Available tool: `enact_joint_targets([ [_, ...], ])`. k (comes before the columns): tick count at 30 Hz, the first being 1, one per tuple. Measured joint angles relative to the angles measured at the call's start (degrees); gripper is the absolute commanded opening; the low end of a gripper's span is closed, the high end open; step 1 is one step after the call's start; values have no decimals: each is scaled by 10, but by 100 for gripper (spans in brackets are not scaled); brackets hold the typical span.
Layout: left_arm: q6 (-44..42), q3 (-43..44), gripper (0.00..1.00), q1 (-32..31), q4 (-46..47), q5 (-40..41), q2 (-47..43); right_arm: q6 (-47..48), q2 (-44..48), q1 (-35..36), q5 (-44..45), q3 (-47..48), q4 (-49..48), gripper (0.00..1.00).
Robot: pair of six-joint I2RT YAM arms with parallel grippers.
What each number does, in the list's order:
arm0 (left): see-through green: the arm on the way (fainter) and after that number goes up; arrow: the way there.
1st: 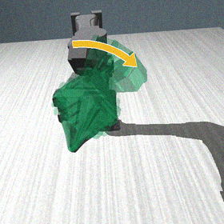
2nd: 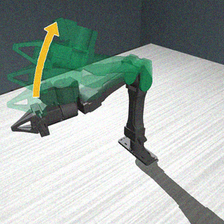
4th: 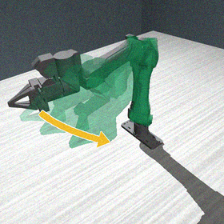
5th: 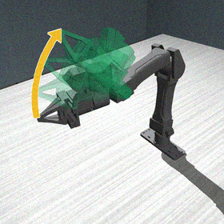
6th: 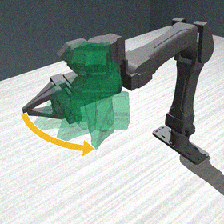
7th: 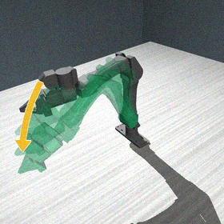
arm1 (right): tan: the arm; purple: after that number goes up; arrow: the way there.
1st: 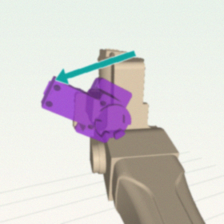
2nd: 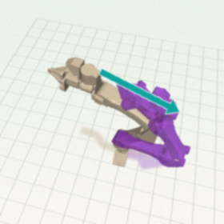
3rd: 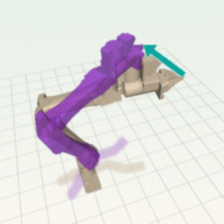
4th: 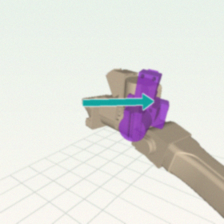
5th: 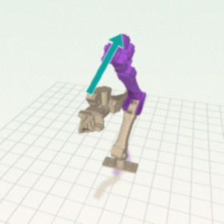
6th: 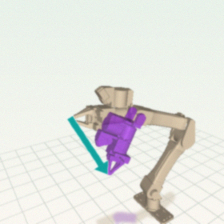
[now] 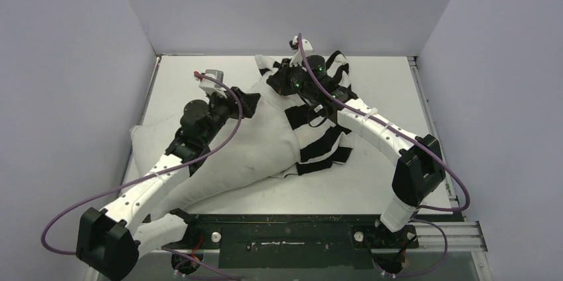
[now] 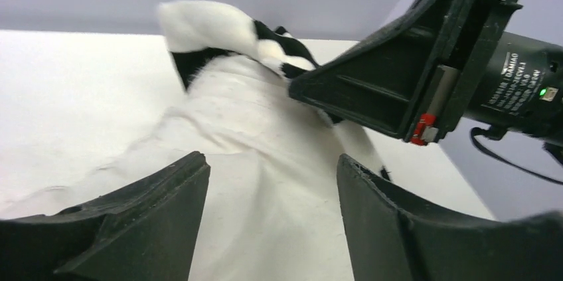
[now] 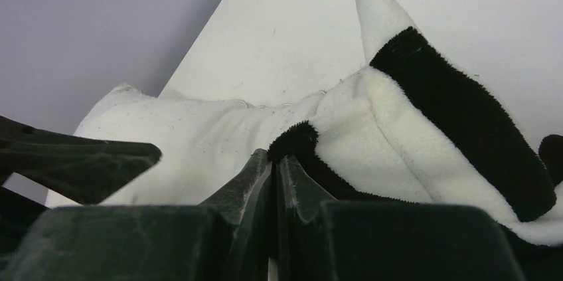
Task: Put the pillow into the pillowcase
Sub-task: Stuff the pillow into the pillowcase.
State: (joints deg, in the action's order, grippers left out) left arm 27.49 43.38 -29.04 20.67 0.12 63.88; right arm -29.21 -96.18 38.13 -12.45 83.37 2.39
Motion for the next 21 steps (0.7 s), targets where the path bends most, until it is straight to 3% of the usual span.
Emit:
enact_joint_targets([
  [5, -101, 9, 76, 74, -54, -44, -48, 18, 1, -6, -22, 0, -4, 0],
  [11, -202, 73, 79, 187, -66, -235, 34, 34, 1, -7, -35, 0, -4, 0],
  [16, -291, 103, 80, 185, -67, -370, 102, 35, 2, -10, -40, 0, -5, 0],
  [21, -346, 101, 80, 158, -60, -416, 143, 35, 2, -11, -44, 0, -4, 0],
])
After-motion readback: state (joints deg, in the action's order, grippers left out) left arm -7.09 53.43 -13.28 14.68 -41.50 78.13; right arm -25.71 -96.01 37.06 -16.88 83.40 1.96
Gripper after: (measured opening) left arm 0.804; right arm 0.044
